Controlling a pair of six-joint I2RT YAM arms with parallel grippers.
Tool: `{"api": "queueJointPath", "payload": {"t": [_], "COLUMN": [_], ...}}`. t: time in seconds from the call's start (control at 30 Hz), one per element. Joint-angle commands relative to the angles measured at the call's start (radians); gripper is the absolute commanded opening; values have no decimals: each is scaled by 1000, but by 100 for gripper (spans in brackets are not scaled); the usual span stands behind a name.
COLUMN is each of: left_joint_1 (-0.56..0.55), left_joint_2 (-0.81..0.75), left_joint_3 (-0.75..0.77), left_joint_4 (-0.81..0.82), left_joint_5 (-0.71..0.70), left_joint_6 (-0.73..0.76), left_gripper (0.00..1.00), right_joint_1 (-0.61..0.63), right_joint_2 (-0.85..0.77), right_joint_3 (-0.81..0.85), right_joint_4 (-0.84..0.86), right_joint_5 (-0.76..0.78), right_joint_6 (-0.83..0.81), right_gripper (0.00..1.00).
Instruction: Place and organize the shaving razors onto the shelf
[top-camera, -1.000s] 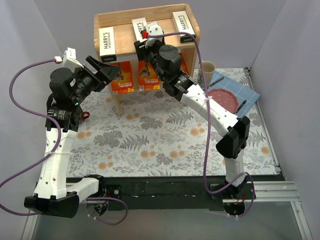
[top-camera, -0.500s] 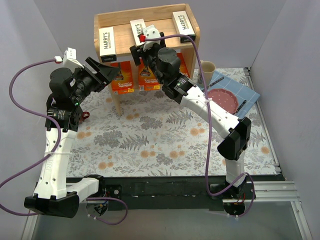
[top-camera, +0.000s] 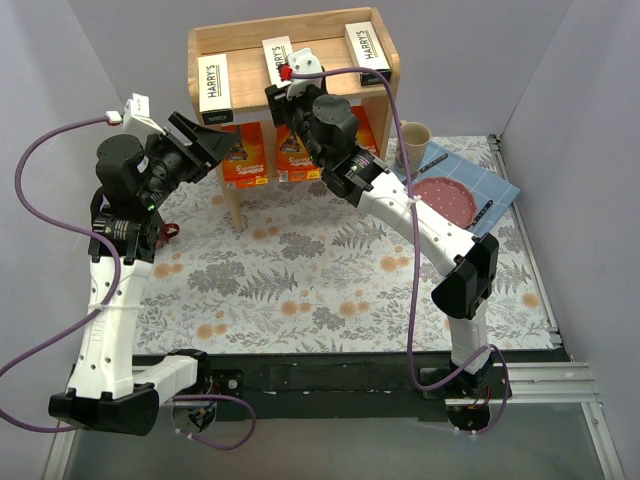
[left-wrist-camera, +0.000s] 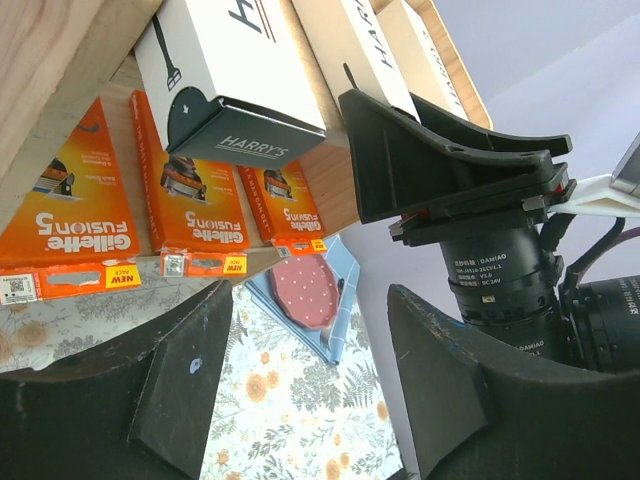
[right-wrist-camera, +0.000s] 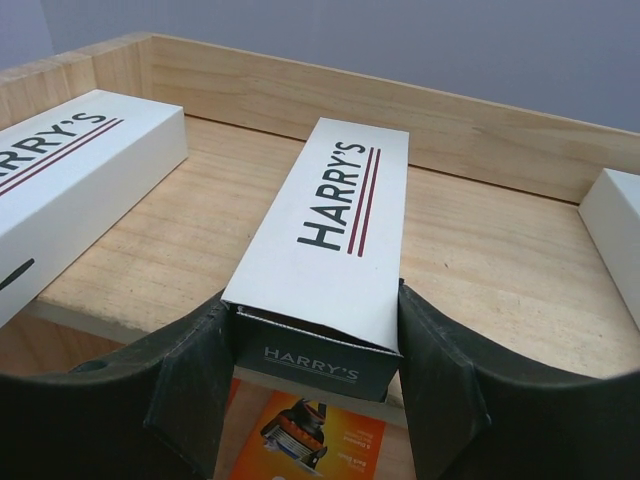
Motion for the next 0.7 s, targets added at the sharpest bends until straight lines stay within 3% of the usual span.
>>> {"api": "queueJointPath", "payload": {"t": [0.0,0.3,0.43,0.5,0.57,0.67], "left_joint_1": [7,8,10,10,10,10], "left_joint_2": [-6,-2,1,-1,-1,1], "left_joint_3": [32,29,35,38,38,44], "left_joint_4": [-6,4,-3,-7,-6,-3], "left_joint_5": [14,14,17,23,26,38], "left_joint_6": [-1,-4,4,7,10,28], "left_gripper": [63,63,63,63,63,58], "right_joint_1": [2,5,13,19,25,30], "right_joint_2": [-20,-32,-33,-58,-96,-176], "right_joint_3": [31,13,16,2,-36,-117], "right_joint_4": [71,79,76,74,70,50], "right_joint_5": [77,91,82,82,88,88], "right_joint_6": [19,14,-1,-2,-1,4], "right_gripper": [59,60,82,86,97,99]}}
